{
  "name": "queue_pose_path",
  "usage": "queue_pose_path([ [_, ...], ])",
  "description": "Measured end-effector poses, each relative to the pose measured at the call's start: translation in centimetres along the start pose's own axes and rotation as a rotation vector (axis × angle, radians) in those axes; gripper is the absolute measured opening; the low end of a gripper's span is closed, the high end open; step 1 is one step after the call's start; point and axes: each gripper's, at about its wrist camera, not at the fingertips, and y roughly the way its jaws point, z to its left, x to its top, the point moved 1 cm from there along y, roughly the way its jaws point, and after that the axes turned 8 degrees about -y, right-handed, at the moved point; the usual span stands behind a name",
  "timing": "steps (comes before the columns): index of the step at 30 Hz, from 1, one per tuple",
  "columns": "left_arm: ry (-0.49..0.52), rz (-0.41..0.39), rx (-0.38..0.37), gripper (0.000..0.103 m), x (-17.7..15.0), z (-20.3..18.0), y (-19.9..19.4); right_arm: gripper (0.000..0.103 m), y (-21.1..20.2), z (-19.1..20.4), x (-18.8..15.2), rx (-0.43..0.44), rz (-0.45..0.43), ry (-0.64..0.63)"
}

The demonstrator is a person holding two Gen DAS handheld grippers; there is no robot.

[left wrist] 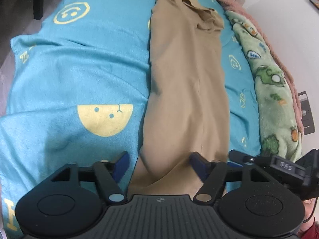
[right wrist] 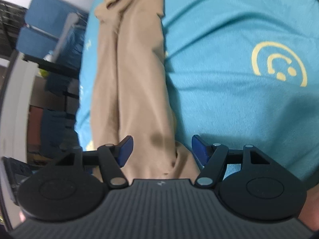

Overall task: Fold clothes
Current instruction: 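Close both grippers on the hem end of the shirt strip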

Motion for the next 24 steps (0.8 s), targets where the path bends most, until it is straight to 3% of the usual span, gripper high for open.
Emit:
queue_pose_path([
  [1,0.016,0.011,0.024,0.082,-0.1,-0.1,0.6,0.049,0.4,0.2,-0.1,0.001,0.023,-0.011],
  [2,0.031,0.026,0.042,0.077,-0.2,-0.2,1.1,0.018,0.9,0.3,-0.2,0.004,0.046,-0.022],
  [3,0.049,0.026,0.059,0.073,-0.2,-0.2,1.4,0.010,1.0,0.6,-0.3,-0.003,0.058,-0.041],
  [6,0.068,0.005,0.082,0.049,-0.3,0.0,1.2,0.010,0.6,1.3,-0.7,-0.024,0.057,-0.077],
  [8,0.048,-0.007,0.056,0.013,-0.5,0.3,0.4,0.011,0.1,1.3,-0.9,-0.035,0.045,-0.073],
  [11,0.019,-0.024,0.017,0.007,-1.0,0.7,-0.9,0.011,-0.8,1.1,-1.3,-0.053,0.015,-0.065],
  [18,-0.058,-0.048,-0.016,0.009,-1.5,2.0,-2.8,0.013,-1.8,0.7,-1.5,-0.106,-0.032,-0.054],
  [21,-0.068,-0.032,0.001,0.036,-1.0,2.2,-2.3,0.015,-1.3,1.4,-1.4,-0.127,-0.020,-0.097],
  [22,-0.074,-0.023,0.002,0.054,-1.0,2.4,-2.1,0.017,-1.1,1.6,-1.4,-0.134,-0.016,-0.111],
  [23,-0.079,-0.013,0.002,0.064,-1.1,2.6,-1.8,0.027,-1.1,1.9,-1.4,-0.138,-0.021,-0.131],
  [24,-0.081,-0.003,0.000,0.066,-1.3,3.0,-1.6,0.038,-1.1,2.2,-1.4,-0.142,-0.026,-0.151],
])
